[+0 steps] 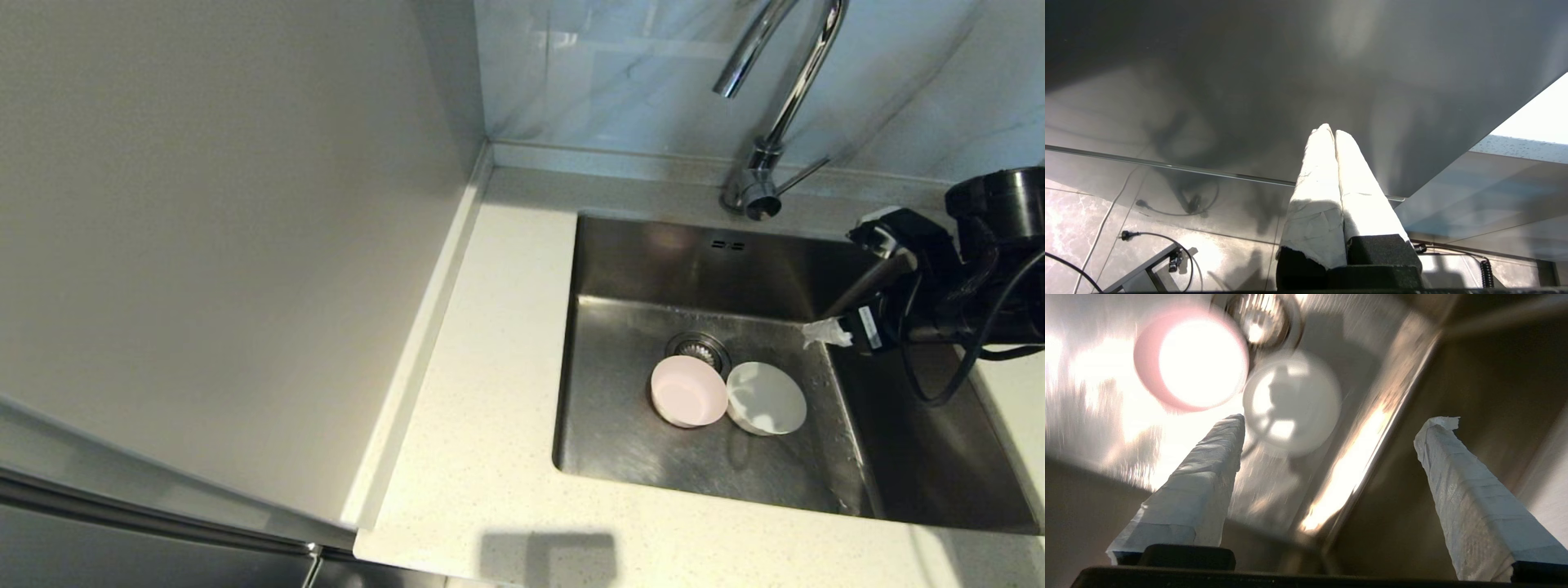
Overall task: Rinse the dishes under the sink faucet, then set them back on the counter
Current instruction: Place the bowl on the table
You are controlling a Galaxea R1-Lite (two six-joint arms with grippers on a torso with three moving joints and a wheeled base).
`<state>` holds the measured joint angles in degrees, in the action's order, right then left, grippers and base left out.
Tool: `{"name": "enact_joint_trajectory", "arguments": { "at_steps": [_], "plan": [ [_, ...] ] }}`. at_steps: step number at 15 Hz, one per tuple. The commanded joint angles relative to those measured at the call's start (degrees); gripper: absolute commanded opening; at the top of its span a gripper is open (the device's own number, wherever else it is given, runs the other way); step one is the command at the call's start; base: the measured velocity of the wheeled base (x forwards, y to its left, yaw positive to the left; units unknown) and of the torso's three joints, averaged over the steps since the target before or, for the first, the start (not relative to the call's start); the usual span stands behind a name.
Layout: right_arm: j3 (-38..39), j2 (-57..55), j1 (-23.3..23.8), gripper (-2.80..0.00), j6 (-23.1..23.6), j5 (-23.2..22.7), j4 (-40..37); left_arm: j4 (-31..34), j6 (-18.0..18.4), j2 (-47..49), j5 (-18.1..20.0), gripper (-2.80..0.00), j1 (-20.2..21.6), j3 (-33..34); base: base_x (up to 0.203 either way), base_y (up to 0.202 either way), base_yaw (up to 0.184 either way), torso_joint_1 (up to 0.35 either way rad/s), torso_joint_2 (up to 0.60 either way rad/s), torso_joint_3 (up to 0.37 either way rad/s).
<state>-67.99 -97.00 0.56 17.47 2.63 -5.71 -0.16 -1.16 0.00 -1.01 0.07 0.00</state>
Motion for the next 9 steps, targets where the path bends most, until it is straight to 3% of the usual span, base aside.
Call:
{"name": "enact_joint_trajectory", "arguments": {
  "at_steps": [1, 5, 9],
  "plan": [
    [3.79, -0.64, -1.83, 0.0, 0.11, 1.74, -0.06, -0.02, -0.07, -0.18, 0.02, -2.8, 0.01, 0.0, 0.0, 0.0, 0.0, 0.0, 0.0, 0.0],
    [4.78, -5.55, -3.25, 0.0, -0.09, 4.77, 1.74, -0.02, -0.07, -0.18, -0.04, -2.8, 0.01, 0.0, 0.0, 0.0, 0.0, 0.0, 0.0, 0.0],
    [4.58, -14.39, -2.95, 0.0, 1.01, 7.98, 15.85, -0.02, -0.07, -0.18, -0.04, -2.8, 0.01, 0.0, 0.0, 0.0, 0.0, 0.0, 0.0, 0.0]
  ]
}}
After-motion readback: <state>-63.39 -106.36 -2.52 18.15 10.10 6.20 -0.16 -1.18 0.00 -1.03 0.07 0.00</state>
